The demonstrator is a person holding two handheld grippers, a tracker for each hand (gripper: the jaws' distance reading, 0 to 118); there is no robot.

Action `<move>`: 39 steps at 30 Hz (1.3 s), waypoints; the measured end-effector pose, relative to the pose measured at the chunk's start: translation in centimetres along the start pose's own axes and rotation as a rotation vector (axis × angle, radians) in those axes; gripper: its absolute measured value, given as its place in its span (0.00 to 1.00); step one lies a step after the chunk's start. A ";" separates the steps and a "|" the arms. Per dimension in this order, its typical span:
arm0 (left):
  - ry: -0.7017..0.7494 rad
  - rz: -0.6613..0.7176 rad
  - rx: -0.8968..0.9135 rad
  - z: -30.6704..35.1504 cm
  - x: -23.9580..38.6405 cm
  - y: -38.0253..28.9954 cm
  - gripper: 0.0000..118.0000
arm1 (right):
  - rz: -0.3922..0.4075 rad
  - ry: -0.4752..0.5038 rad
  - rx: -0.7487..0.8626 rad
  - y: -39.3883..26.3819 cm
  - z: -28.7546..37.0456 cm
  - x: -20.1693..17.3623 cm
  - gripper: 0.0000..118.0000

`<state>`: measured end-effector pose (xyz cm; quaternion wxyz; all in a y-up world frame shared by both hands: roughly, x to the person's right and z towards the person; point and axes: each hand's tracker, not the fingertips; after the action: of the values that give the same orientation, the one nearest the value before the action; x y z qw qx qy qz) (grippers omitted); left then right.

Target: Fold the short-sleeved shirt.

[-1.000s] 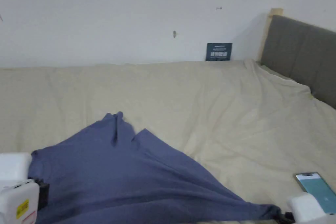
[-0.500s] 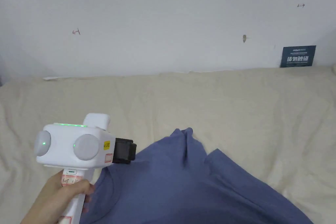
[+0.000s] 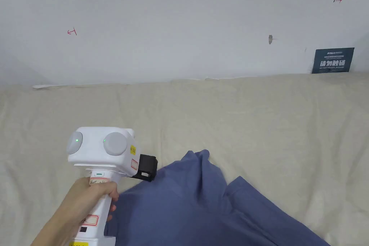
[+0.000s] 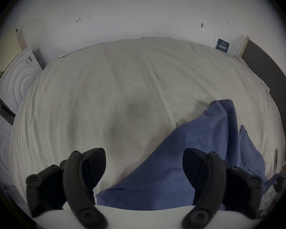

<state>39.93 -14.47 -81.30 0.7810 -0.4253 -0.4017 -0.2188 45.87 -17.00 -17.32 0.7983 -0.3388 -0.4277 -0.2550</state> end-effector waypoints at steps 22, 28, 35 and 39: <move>0.003 -0.214 -0.084 -3.2 4.7 0.5 0.01 | -0.039 0.011 -0.031 0.1 -1.0 0.6 0.03; 0.000 -0.129 -0.018 -0.4 3.5 0.7 0.01 | -0.046 0.016 -0.012 0.8 0.0 1.0 0.03; 0.029 -0.114 0.132 8.6 1.2 0.8 0.01 | -0.022 0.026 0.039 3.2 1.7 0.7 0.03; 0.031 -0.095 0.183 14.7 -0.3 0.4 0.01 | 0.001 0.031 0.083 5.1 2.9 0.1 0.03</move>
<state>33.55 -1.93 -77.05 0.8115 -0.3293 -0.4275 -0.2244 48.03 -11.53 -17.71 0.8183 -0.3015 -0.4255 -0.2416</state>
